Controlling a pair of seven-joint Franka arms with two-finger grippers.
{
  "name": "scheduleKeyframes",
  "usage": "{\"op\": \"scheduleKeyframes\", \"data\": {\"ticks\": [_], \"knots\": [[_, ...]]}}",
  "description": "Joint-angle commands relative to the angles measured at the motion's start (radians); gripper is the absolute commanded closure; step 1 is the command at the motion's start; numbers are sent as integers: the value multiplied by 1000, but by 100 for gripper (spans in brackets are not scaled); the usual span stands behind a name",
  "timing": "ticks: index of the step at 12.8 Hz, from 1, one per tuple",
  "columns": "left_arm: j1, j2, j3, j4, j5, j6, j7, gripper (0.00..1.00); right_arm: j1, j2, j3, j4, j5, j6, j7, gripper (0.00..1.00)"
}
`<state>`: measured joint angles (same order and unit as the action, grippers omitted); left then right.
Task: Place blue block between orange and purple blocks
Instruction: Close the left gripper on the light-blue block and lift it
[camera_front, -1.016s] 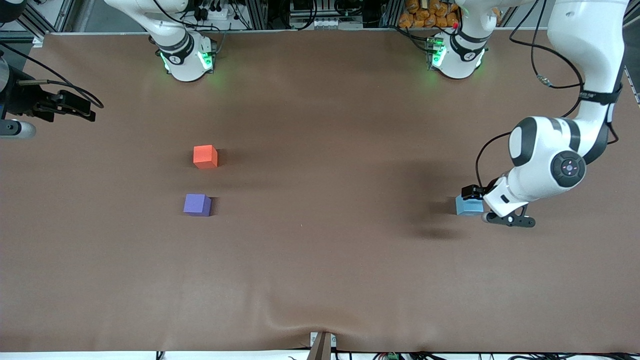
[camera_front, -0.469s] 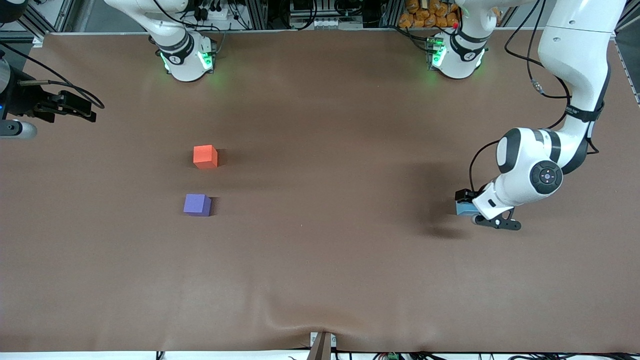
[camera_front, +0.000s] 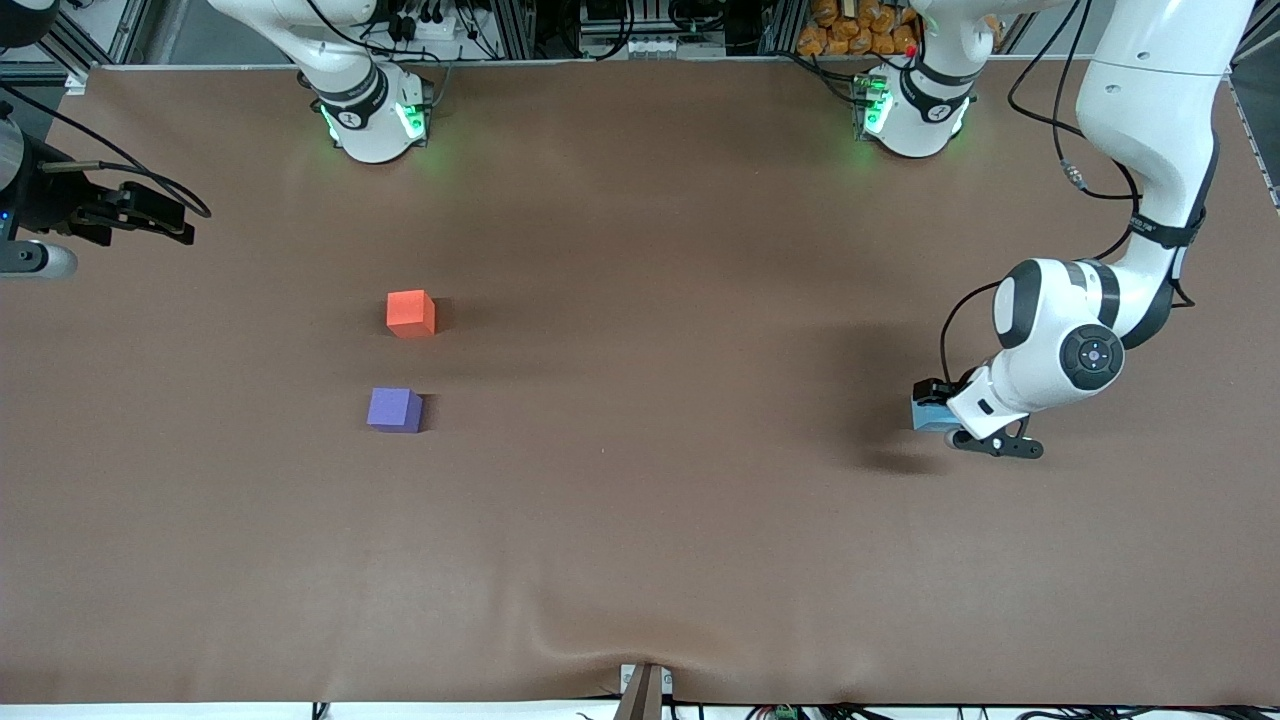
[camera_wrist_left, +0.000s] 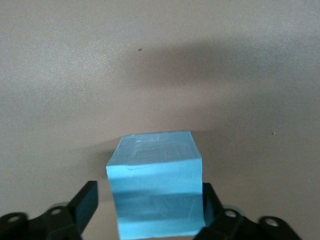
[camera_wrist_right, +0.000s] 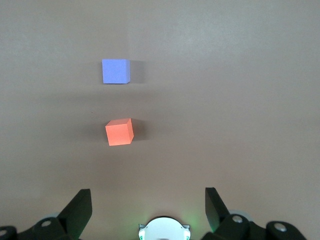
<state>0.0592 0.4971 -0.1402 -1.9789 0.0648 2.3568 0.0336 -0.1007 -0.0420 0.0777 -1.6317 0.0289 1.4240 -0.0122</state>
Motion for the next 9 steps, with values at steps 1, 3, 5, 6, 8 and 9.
{"op": "scheduleKeyframes", "data": {"ticks": [1,3,5,6,8,9], "knots": [[7,11,-9,-3,21,22,-23,93,7,-1,-3,-2,-4,6,-8,0],[1,8,-15,0,18,22,-23,100,7,-1,-3,-2,-4,7,-8,0],[-27,-11,-38,15,10,13,-43,100,7,-1,-3,-2,-4,7,-6,0],[-54,-15,-64,32,10,9,-113,100,7,-1,-3,-2,-4,7,-6,0],[-151,-14,-79,84,10,-8,-248,100,7,-1,-3,-2,-4,7,-6,0],[-213,-3,-79,125,9,-19,-318,100,9,-1,-3,-2,-4,7,-6,0]]}}
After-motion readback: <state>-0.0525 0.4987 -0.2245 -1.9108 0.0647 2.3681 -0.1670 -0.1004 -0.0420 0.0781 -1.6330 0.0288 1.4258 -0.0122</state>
